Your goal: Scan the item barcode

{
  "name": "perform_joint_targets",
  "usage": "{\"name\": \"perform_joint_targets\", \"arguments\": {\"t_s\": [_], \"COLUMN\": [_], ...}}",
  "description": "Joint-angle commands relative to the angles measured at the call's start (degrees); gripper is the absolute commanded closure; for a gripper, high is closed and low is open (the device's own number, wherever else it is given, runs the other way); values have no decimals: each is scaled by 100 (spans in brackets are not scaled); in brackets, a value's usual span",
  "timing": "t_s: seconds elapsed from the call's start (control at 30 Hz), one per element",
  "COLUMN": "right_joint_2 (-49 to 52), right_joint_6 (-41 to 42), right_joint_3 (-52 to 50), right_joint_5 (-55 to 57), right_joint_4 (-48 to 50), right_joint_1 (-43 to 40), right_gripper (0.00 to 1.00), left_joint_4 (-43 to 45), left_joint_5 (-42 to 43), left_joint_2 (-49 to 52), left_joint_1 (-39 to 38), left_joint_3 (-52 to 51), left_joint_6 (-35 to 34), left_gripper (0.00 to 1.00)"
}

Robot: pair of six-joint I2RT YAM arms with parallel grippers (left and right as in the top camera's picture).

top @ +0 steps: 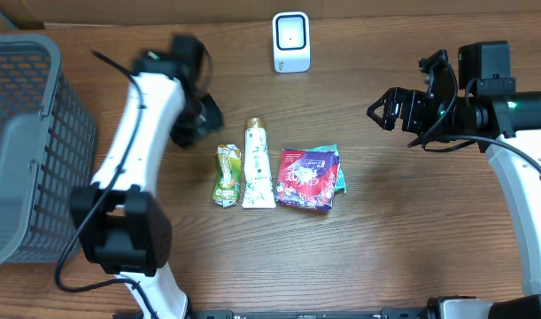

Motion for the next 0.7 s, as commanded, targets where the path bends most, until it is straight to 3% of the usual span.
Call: {"name": "perform_joint_targets", "arguments": {"t_s": [0.0, 0.13, 0.27, 0.47, 0.67], "right_joint_2": [-20, -13, 76, 356, 516], "right_joint_6": [52, 52, 323, 804, 876], "right_joint_3": [7, 7, 4, -483, -1086], "right_joint_5": [-173, -166, 166, 437, 455], "right_joint_4": [72, 116, -17, -208, 35], "right_joint_1": [179, 555, 955, 1563, 1864], "right_gripper": [4, 5, 5, 5, 6], "left_joint_4": [-507, -1058, -1257, -1412, -1410], "left_joint_5": [-409, -409, -299, -129, -136], "left_joint_2": [-149, -149, -149, -136, -136], "left_joint_1": [271, 284, 223, 221, 210], "left_joint_3": [1502, 2911, 3558, 3515, 3401], "left_joint_6": [658, 807, 804, 804, 804], "left_gripper": [47, 41, 36, 0, 0]}}
